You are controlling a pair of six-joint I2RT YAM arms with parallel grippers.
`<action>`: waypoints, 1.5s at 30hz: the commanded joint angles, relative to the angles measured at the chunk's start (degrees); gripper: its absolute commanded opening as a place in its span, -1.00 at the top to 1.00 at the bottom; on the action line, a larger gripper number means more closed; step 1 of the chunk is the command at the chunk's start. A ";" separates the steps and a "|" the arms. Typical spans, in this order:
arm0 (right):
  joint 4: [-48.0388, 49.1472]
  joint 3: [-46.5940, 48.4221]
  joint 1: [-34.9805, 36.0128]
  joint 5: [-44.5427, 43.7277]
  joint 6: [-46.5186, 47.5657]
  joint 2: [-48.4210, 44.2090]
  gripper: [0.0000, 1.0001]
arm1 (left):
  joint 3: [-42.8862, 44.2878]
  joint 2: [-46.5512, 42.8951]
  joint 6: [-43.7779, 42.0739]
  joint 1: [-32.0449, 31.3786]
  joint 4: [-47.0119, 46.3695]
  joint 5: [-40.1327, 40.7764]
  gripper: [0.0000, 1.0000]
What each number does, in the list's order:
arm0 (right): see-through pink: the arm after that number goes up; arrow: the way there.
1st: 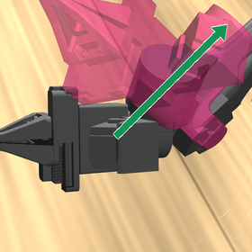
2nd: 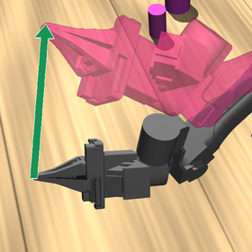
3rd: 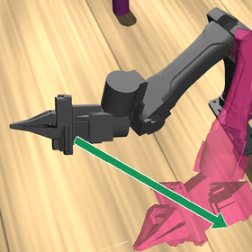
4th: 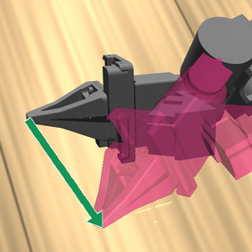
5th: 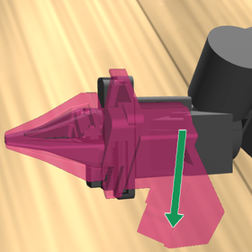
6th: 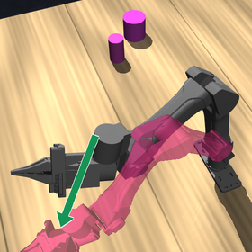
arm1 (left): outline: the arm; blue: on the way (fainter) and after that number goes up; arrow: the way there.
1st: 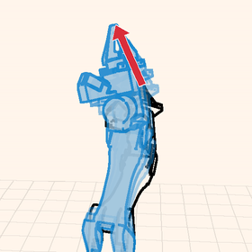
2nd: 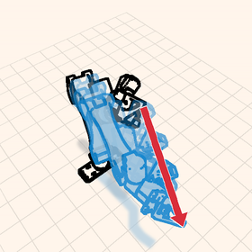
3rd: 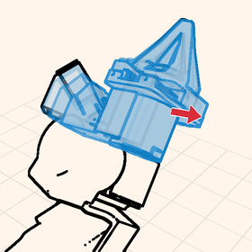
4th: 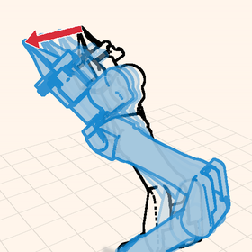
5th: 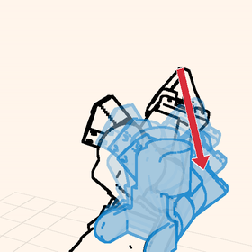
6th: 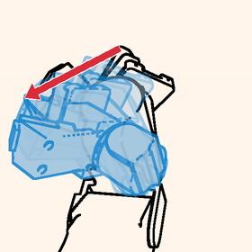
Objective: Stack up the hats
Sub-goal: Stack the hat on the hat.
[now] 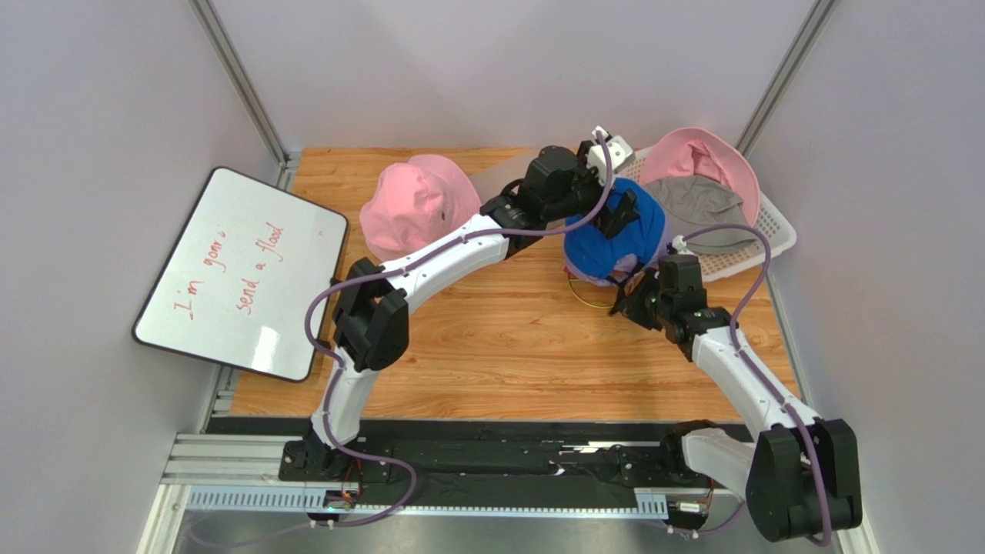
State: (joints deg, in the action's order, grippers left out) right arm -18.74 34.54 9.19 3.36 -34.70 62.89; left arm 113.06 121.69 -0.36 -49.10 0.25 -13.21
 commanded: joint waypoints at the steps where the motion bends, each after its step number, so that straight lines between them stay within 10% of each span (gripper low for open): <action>1: -9.54 4.37 -0.22 -0.97 3.31 -4.79 0.38 | -0.90 0.04 -1.22 -0.29 -1.31 -1.55 -0.94; 4: -17.62 9.81 -1.71 -1.51 6.92 -9.18 -0.18 | -3.97 -1.28 -1.75 -0.29 -2.27 -0.94 -0.94; 7: -21.86 12.73 -3.82 -0.81 8.59 -14.28 -0.29 | -6.53 -2.51 -2.01 -0.29 -3.50 -0.76 -0.94; 22: -6.94 26.89 -19.39 16.93 9.65 0.02 0.16 | -13.12 -6.46 -3.50 -0.29 -4.73 -1.03 -0.93; 45: 6.43 24.61 -22.20 28.37 3.58 9.70 0.03 | -12.86 -7.08 -4.74 -0.29 -3.50 -0.41 -0.93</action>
State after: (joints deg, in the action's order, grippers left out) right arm -15.92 59.29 -12.84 29.06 -30.63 71.35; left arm 100.75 116.99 -4.01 -49.17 -5.80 -13.87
